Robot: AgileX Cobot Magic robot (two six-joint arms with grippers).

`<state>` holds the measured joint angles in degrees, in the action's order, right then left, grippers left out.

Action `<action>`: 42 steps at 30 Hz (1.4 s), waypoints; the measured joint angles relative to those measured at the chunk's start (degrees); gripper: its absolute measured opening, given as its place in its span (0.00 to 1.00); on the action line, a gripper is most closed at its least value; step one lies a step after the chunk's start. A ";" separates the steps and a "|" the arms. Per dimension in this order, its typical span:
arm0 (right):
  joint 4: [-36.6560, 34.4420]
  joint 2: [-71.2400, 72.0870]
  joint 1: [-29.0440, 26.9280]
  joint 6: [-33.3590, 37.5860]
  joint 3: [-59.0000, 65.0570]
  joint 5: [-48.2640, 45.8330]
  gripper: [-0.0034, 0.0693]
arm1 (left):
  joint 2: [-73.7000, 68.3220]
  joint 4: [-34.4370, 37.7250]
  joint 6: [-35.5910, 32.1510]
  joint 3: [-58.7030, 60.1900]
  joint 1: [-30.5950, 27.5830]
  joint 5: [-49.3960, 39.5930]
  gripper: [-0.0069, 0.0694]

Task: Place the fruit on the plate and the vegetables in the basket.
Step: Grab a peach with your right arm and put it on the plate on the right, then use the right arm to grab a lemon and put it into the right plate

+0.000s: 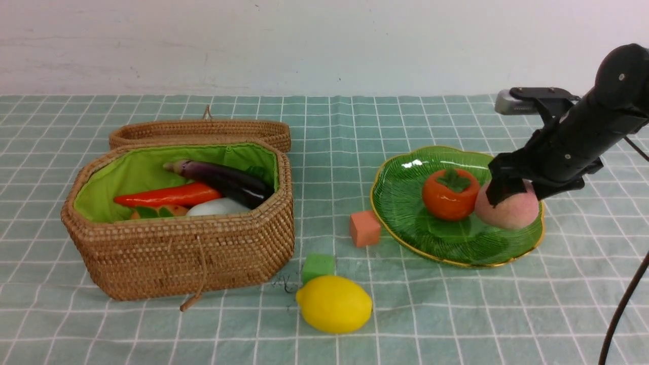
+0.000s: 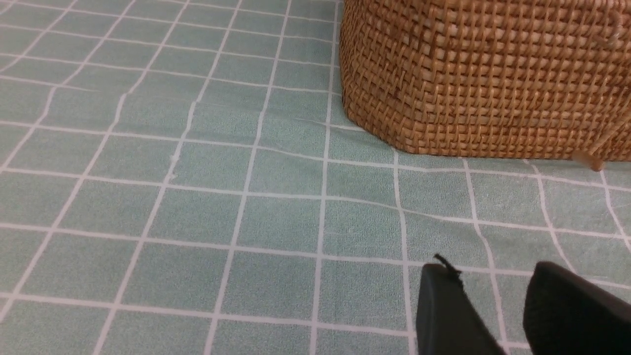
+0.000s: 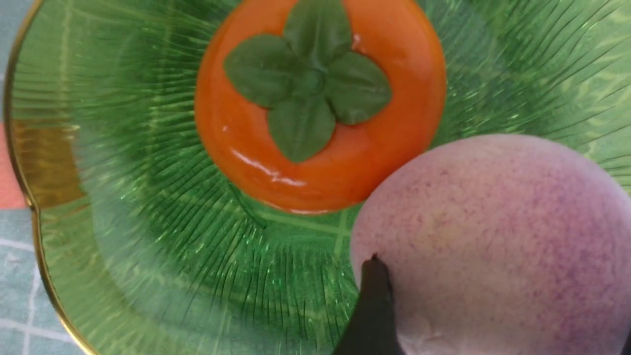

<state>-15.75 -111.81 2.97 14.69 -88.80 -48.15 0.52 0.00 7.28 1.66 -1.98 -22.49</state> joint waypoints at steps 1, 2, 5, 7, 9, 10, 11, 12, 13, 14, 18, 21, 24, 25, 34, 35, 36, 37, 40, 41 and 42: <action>-0.18 0.00 0.00 0.00 0.00 0.06 0.80 | 0.00 0.00 0.00 0.00 0.00 0.00 0.40; -0.64 0.00 0.00 0.00 0.00 0.06 0.80 | 0.00 0.00 0.00 0.00 0.00 0.00 0.40; -3.35 0.00 0.00 -0.04 0.00 -0.46 0.80 | 0.00 0.00 0.00 0.00 0.00 0.00 0.40; -4.76 0.18 0.00 -0.04 0.00 -1.01 0.81 | 0.00 0.00 0.00 0.00 0.00 0.00 0.40; -5.89 0.46 0.00 -0.04 0.00 -1.14 0.86 | 0.00 0.00 0.00 0.00 0.00 0.00 0.40; -6.11 0.68 0.00 -0.04 0.00 -1.14 0.90 | 0.00 0.00 0.00 0.00 0.00 0.00 0.40; -6.17 0.81 0.00 -0.04 0.00 -1.14 0.92 | 0.00 0.00 0.00 0.00 0.00 0.00 0.40; -6.29 1.32 0.00 -0.04 0.00 -1.20 0.96 | 0.00 0.00 0.00 0.00 0.00 0.00 0.40; -6.35 1.65 0.00 -0.04 0.00 -1.19 0.97 | 0.00 0.00 0.00 0.00 0.00 0.00 0.40; -6.34 2.03 0.00 -0.04 0.00 -1.19 0.98 | 0.00 0.00 0.00 0.00 0.00 0.00 0.40; -6.34 3.23 0.00 -0.04 0.00 -1.80 0.96 | 0.00 0.00 0.00 0.00 0.00 0.00 0.40; -6.28 5.02 0.49 1.71 0.00 -3.53 0.92 | 0.00 0.00 0.00 0.00 0.00 0.00 0.40; -6.18 7.12 2.90 4.53 0.00 -5.40 0.91 | 0.00 0.00 0.00 0.00 0.00 0.00 0.40; -6.18 7.57 4.10 5.52 0.00 -5.93 0.91 | 0.00 0.00 0.00 0.00 0.00 0.00 0.40; -5.89 9.43 23.34 13.80 4.46 -7.70 0.90 | 0.00 0.00 0.00 0.00 0.00 0.00 0.40; -5.89 9.43 23.74 13.80 4.66 -7.61 0.90 | 0.00 0.00 0.00 0.00 0.00 0.00 0.40; -4.85 9.43 27.07 14.77 6.16 -6.53 0.90 | 0.00 0.00 0.00 0.00 0.00 0.00 0.40; -4.69 9.43 27.07 14.82 6.16 -6.37 0.90 | 0.00 0.00 0.00 0.00 0.00 0.00 0.40; -2.87 9.14 31.54 15.22 6.84 -3.42 0.89 | 0.00 0.00 0.00 0.00 0.00 0.00 0.40; -2.77 8.96 32.12 15.22 6.84 -2.69 0.89 | 0.00 0.00 0.00 0.00 0.00 0.00 0.40; -2.71 8.90 32.25 15.22 6.84 -2.52 0.89 | 0.00 0.00 0.00 0.00 0.00 0.00 0.40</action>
<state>-18.47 -102.91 35.22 29.92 -81.96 -50.67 0.52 0.00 7.28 1.66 -1.98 -22.49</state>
